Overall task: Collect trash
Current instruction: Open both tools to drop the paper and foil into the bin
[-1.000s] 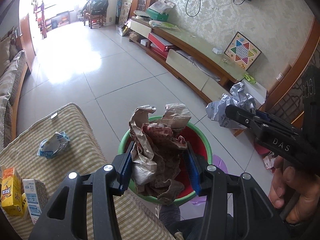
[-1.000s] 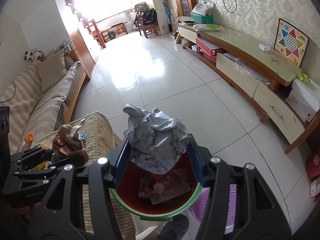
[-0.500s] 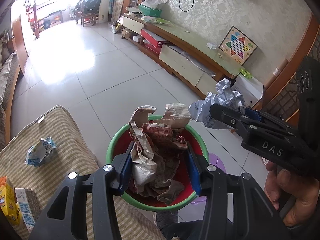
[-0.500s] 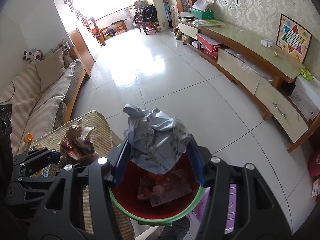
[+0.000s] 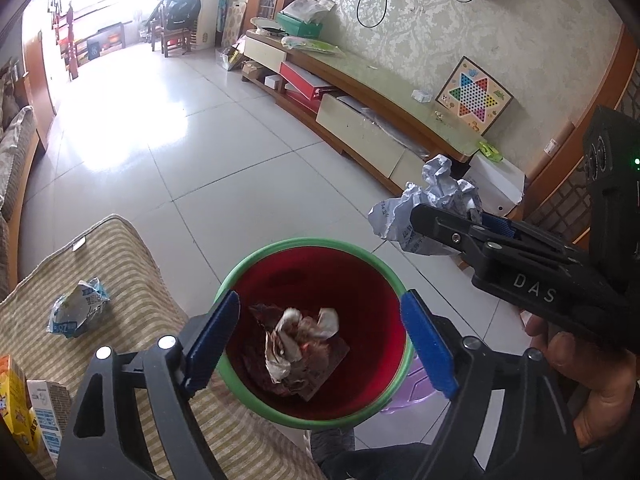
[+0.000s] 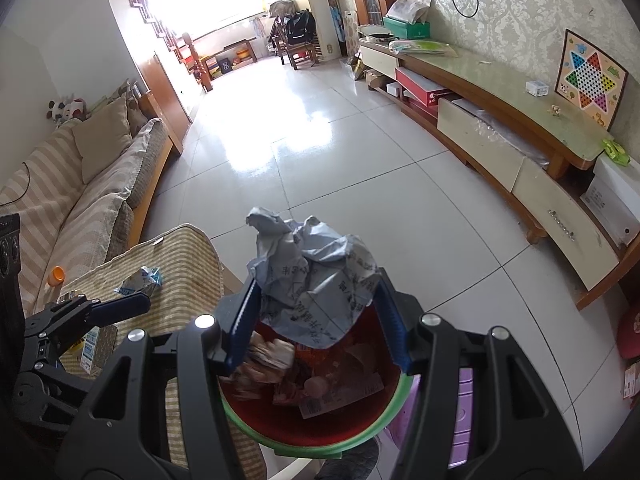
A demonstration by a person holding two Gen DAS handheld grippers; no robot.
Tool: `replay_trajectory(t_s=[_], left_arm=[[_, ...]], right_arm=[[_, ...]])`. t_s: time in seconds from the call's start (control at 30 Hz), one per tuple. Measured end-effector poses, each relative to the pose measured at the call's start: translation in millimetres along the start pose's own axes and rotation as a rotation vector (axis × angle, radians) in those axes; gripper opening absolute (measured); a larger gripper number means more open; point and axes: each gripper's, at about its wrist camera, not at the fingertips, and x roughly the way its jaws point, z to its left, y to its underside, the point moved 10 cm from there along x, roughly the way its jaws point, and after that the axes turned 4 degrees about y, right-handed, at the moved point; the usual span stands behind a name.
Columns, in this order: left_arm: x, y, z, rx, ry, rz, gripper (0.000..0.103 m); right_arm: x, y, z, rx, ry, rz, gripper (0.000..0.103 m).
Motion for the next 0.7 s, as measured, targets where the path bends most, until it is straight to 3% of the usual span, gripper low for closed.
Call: replay_trajectory(t_s=[0.07, 0.3, 0.53, 0.7], left_arm=[[-3.6, 1.1, 6.0, -0.006, -0.019, -0.007, 0.088], [-19.4, 1.3, 29.9, -0.051, -0.064, -0.024, 0.088], [-49.9, 11.6, 50.9, -0.052, -0.121, -0.045, 0.089], [-79.9, 25.8, 73.3, -0.109, -0.132, -0.07, 0.089]], right_arm=[[0.7, 1.4, 0.8, 0.0, 0.0, 0.002, 0.057], [-0.7, 3.8, 12.7, -0.017, 0.0, 0.006, 0.096], [-9.9, 5.5, 21.7, -0.005, 0.018, 0.011, 0.098], [-23.6, 11.2, 41.5, -0.038, 0.028, 0.015, 0.098]])
